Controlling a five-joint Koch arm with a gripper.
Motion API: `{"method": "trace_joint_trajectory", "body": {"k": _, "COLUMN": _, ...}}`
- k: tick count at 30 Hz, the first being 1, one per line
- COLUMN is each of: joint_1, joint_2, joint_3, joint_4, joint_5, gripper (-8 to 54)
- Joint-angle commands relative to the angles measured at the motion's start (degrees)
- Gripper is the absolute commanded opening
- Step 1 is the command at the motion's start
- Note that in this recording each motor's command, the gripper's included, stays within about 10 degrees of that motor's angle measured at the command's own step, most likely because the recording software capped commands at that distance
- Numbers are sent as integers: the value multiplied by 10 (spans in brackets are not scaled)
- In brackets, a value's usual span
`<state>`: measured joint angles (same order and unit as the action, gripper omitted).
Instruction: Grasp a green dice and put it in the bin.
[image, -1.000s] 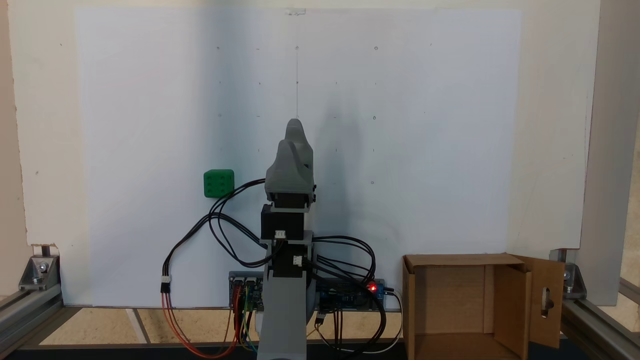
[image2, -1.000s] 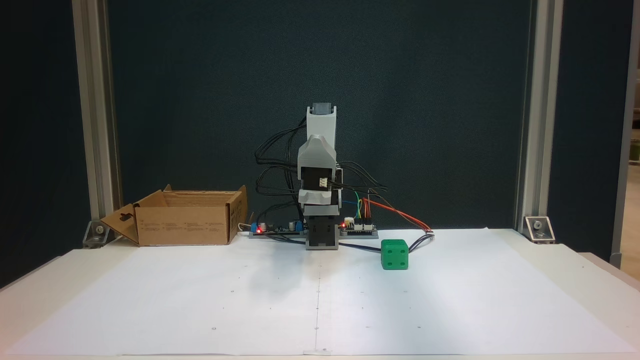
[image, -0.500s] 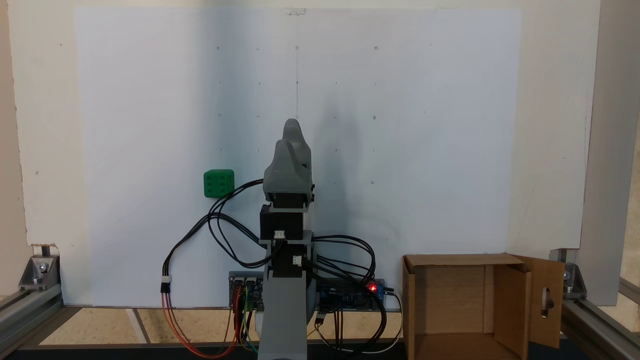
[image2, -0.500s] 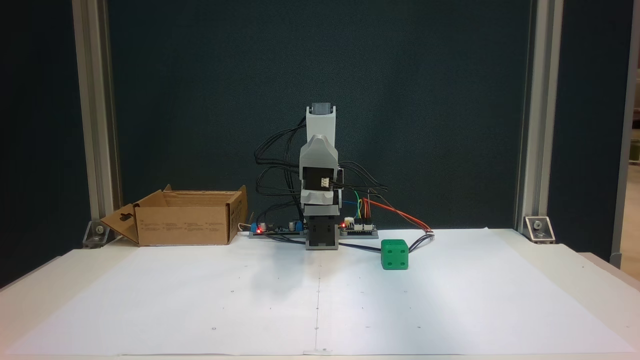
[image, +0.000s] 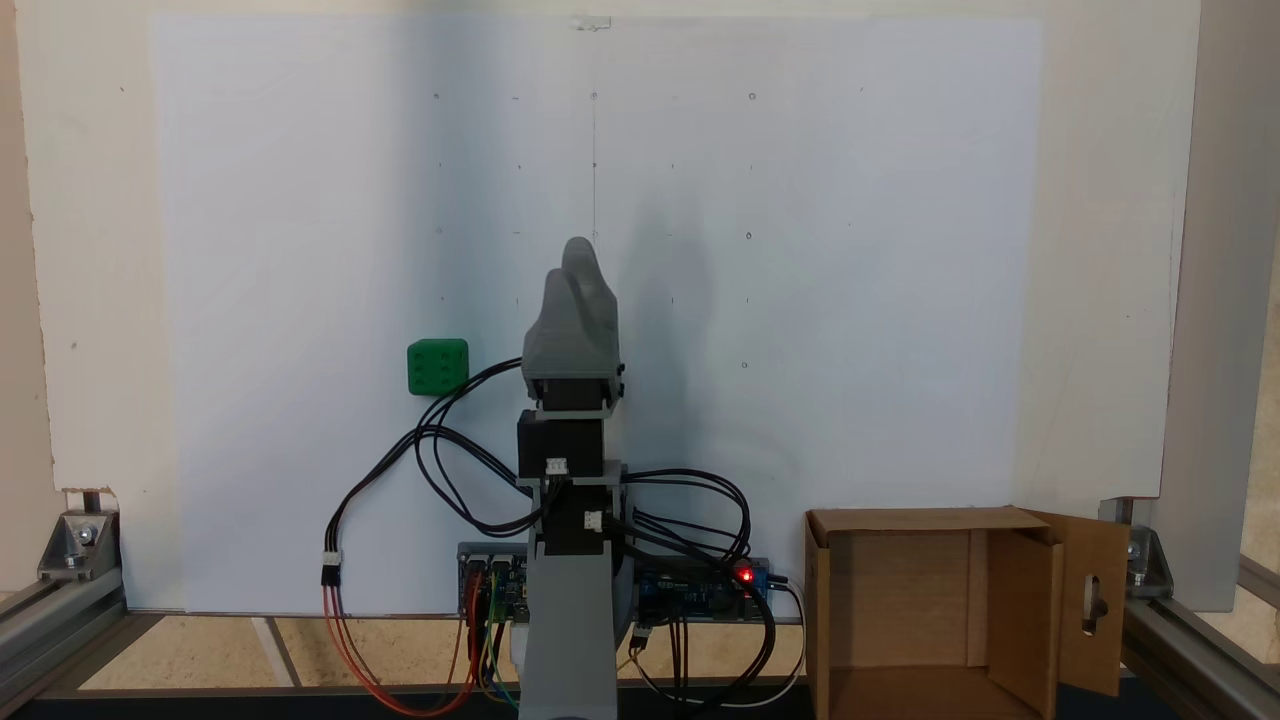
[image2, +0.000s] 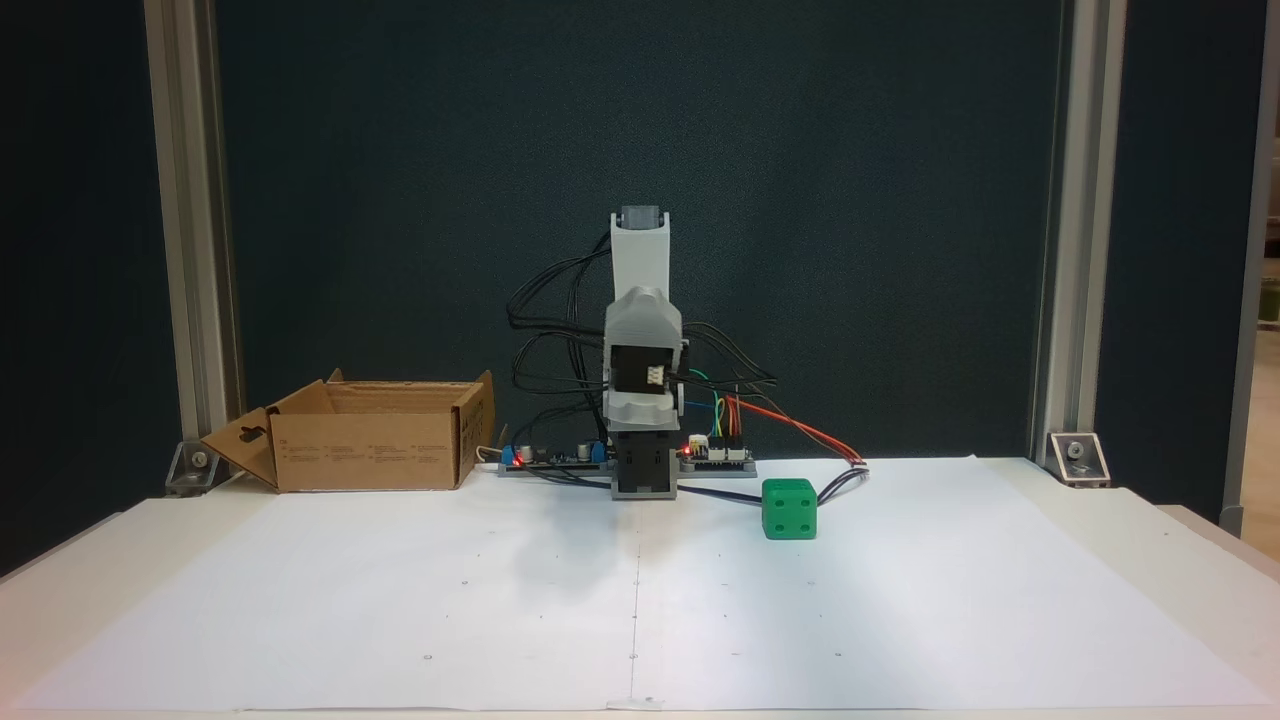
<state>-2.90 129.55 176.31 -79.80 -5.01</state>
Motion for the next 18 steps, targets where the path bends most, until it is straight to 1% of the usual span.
{"method": "trace_joint_trajectory", "body": {"k": 1, "joint_1": -8, "joint_2": 58, "joint_3": 28, "joint_4": -3, "joint_5": -34, "gripper": 456}}
{"method": "trace_joint_trajectory", "body": {"k": 6, "joint_1": -24, "joint_2": 58, "joint_3": 22, "joint_4": 6, "joint_5": -40, "gripper": 436}}
{"method": "trace_joint_trajectory", "body": {"k": 9, "joint_1": -33, "joint_2": 59, "joint_3": 1, "joint_4": 52, "joint_5": -38, "gripper": 424}}
{"method": "trace_joint_trajectory", "body": {"k": 15, "joint_1": -29, "joint_2": 62, "joint_3": -123, "joint_4": 275, "joint_5": -28, "gripper": 422}}
{"method": "trace_joint_trajectory", "body": {"k": 16, "joint_1": -21, "joint_2": 62, "joint_3": -152, "joint_4": 352, "joint_5": -6, "gripper": 423}}
{"method": "trace_joint_trajectory", "body": {"k": 17, "joint_1": -7, "joint_2": 62, "joint_3": -186, "joint_4": 363, "joint_5": 33, "gripper": 423}}
{"method": "trace_joint_trajectory", "body": {"k": 18, "joint_1": -4, "joint_2": 62, "joint_3": -218, "joint_4": 401, "joint_5": 49, "gripper": 423}}
